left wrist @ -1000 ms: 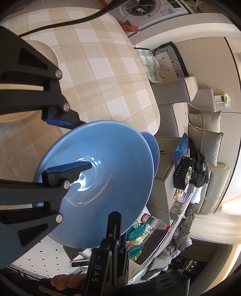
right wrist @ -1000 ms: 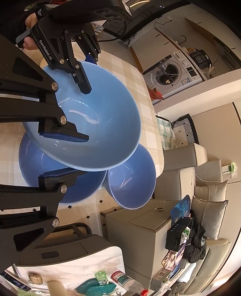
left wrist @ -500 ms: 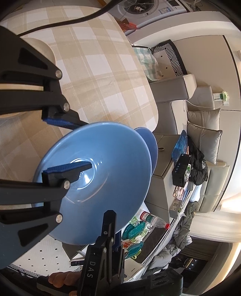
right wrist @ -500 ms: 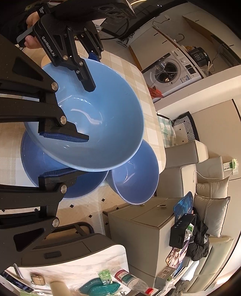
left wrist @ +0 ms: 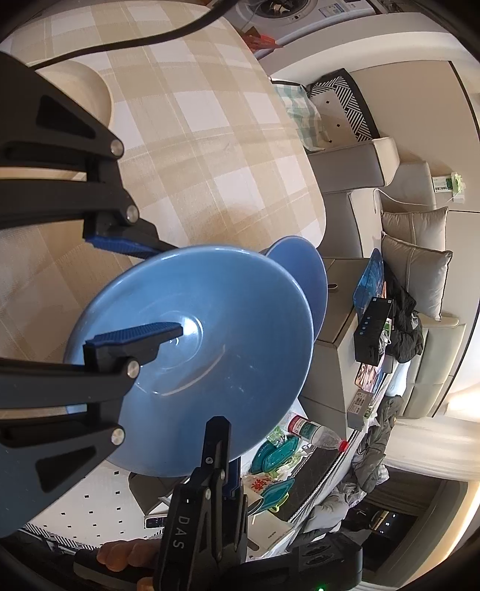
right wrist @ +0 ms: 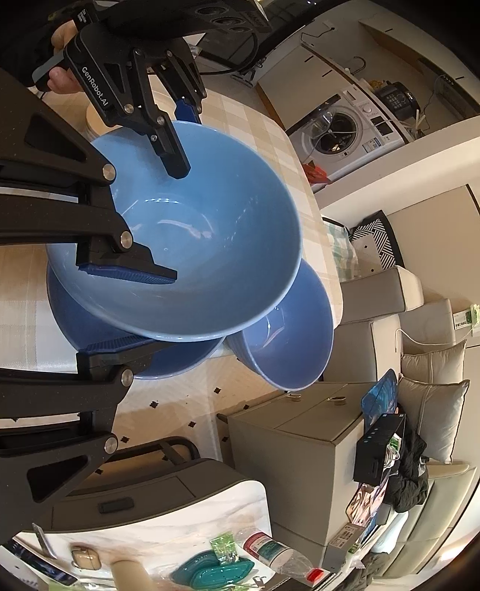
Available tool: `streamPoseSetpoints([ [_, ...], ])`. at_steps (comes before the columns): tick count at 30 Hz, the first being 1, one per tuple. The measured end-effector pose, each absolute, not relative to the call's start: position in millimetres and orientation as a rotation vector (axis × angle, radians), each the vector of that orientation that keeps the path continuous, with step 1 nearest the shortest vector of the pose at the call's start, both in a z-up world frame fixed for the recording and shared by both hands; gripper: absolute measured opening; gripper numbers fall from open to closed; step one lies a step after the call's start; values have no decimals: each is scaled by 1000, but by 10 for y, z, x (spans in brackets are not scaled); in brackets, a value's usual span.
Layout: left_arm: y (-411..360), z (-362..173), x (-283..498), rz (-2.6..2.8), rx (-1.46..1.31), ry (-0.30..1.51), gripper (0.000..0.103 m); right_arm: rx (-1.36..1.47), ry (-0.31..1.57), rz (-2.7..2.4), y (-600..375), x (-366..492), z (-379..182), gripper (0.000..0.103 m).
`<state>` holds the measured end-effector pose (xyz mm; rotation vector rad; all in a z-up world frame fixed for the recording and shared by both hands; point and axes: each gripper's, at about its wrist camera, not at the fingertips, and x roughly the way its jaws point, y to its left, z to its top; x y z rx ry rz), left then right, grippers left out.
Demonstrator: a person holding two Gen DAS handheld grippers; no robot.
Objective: Organize plates and bowls
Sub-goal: 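Lift the blue bowl with both grippers and carry it over another blue bowl, then lower the held bowl into the other blue bowl with both grippers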
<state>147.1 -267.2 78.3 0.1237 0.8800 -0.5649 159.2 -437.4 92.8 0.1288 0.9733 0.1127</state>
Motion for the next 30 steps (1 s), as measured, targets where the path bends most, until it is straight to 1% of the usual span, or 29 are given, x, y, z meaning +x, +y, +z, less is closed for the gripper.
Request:
streamPoseSetpoints([
  [9,-2743,655,1506,-579,130,907,31,118,986,92,-4423,1606,853,28],
  [20,-2792,542,1517,-614,139,940,32,17,1000,29,-4353,1623,757,29],
  [22,-2805,508,1502,-621,151,946,32,5,999,22,-4354,1645,740,30],
  [24,-2799,473,1499,-631,149,957,32,14,1004,27,-4366,1653,720,33],
  [25,-2787,465,1497,-635,145,960,33,18,1008,34,-4374,1657,709,34],
  [27,-2758,468,1482,-648,142,958,37,12,1005,34,-4384,1655,702,45],
  [28,-2748,478,1475,-652,141,957,38,8,998,33,-4385,1645,710,48],
  [29,-2733,499,1461,-659,141,950,44,11,987,38,-4401,1634,732,51],
  [30,-2722,518,1451,-662,141,943,53,17,979,45,-4410,1625,751,51],
])
